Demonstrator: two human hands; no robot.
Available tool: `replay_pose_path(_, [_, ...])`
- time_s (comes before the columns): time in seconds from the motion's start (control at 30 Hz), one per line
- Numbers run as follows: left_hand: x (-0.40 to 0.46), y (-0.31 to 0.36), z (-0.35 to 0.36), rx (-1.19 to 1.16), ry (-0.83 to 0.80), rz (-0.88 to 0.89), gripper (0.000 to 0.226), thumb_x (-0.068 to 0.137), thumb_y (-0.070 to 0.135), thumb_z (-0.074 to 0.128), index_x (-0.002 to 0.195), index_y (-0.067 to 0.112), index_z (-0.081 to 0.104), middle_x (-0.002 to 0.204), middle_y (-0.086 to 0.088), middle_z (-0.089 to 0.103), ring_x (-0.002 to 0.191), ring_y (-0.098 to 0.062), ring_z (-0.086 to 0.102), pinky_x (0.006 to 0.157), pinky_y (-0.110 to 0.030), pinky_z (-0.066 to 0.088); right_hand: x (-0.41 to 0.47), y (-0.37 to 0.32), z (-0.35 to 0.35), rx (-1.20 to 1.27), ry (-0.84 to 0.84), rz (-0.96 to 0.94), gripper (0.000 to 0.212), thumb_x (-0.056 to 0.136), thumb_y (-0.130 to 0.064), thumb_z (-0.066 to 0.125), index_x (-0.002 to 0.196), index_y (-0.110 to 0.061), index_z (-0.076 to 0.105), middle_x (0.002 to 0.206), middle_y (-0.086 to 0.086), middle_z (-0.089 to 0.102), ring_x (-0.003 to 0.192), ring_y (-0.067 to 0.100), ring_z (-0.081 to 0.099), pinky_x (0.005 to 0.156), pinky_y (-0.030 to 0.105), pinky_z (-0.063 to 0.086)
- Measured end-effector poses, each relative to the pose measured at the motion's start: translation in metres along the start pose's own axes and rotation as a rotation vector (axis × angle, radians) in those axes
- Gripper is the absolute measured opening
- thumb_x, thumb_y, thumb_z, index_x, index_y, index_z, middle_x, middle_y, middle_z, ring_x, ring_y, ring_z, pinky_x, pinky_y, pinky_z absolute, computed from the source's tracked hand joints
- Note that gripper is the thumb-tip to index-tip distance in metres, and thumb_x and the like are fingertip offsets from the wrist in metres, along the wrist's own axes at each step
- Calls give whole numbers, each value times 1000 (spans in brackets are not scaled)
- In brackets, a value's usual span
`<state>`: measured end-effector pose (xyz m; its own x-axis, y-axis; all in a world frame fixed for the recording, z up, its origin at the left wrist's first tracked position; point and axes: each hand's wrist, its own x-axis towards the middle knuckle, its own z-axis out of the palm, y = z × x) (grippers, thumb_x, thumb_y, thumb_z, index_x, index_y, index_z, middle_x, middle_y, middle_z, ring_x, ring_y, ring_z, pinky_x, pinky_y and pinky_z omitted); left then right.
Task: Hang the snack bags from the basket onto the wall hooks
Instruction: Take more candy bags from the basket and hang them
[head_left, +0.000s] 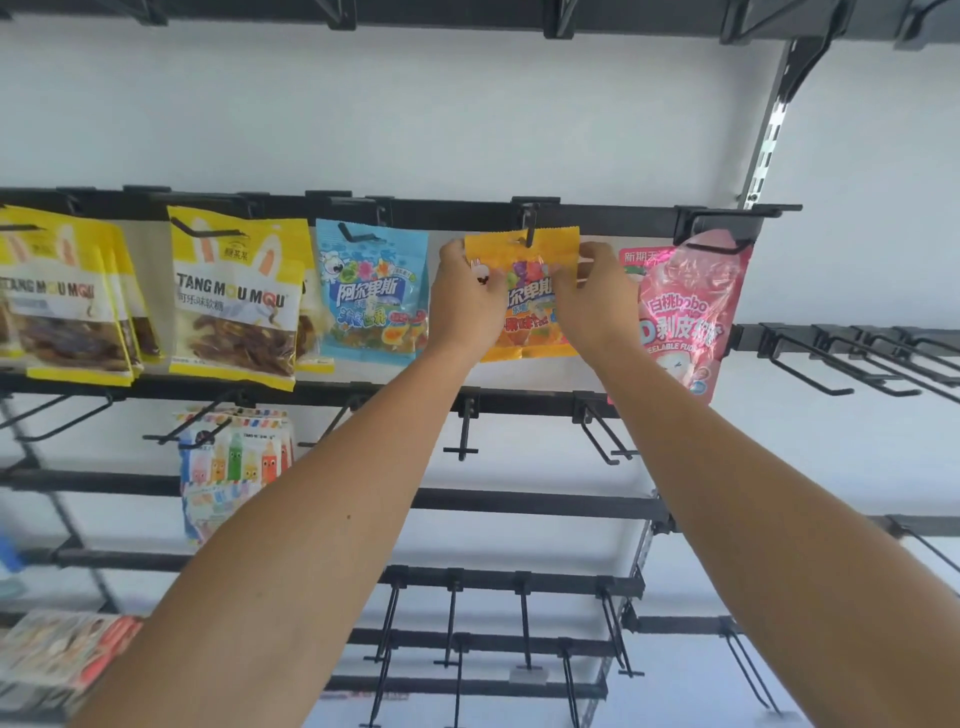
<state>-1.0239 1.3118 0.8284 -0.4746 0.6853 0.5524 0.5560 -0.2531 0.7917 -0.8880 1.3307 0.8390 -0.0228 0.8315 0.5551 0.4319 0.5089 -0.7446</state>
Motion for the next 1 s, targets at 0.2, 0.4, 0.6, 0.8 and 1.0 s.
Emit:
replay_pose_path(0.2, [-61, -9, -5, 469, -49, 251, 67, 99, 35, 56, 155, 15, 25, 160, -8, 29, 146, -26, 31, 106, -44, 44, -50, 24, 9, -332, 71, -307, 51, 98, -27, 51, 145, -13, 39, 149, 8, 41, 137, 29, 37, 102, 43, 42])
replay_pose_path(0.4, [-108, -20, -48, 834, -229, 379, 45, 100, 37, 50, 139, 15, 50, 139, -6, 53, 129, -30, 47, 90, -46, 47, -113, 26, 6, -582, -50, -393, 37, 96, -25, 52, 130, -12, 58, 143, 7, 51, 135, 30, 40, 103, 50, 41])
replay_pose_path(0.6, [-155, -21, -140, 936, -245, 384, 45, 100, 42, 46, 135, 16, 53, 133, -6, 58, 123, -30, 51, 86, -45, 48, -184, -23, 16, -642, -118, -399, 39, 98, -29, 50, 132, -12, 58, 138, 7, 56, 130, 30, 46, 102, 46, 40])
replay_pose_path(0.8, [-231, -73, -272, 1004, -295, 257, 42, 100, 43, 44, 131, 17, 54, 127, -7, 60, 112, -29, 56, 79, -42, 49, -299, -82, 74, -578, -285, -432, 40, 98, -29, 49, 135, -14, 55, 136, 6, 57, 129, 30, 46, 102, 47, 42])
replay_pose_path(1.0, [-298, -140, -385, 1055, -336, 53, 43, 99, 44, 46, 130, 16, 55, 123, -7, 61, 111, -29, 58, 81, -43, 49, -399, -127, 162, -559, -517, -463, 44, 100, -34, 46, 140, -17, 49, 143, 3, 52, 134, 27, 42, 107, 45, 37])
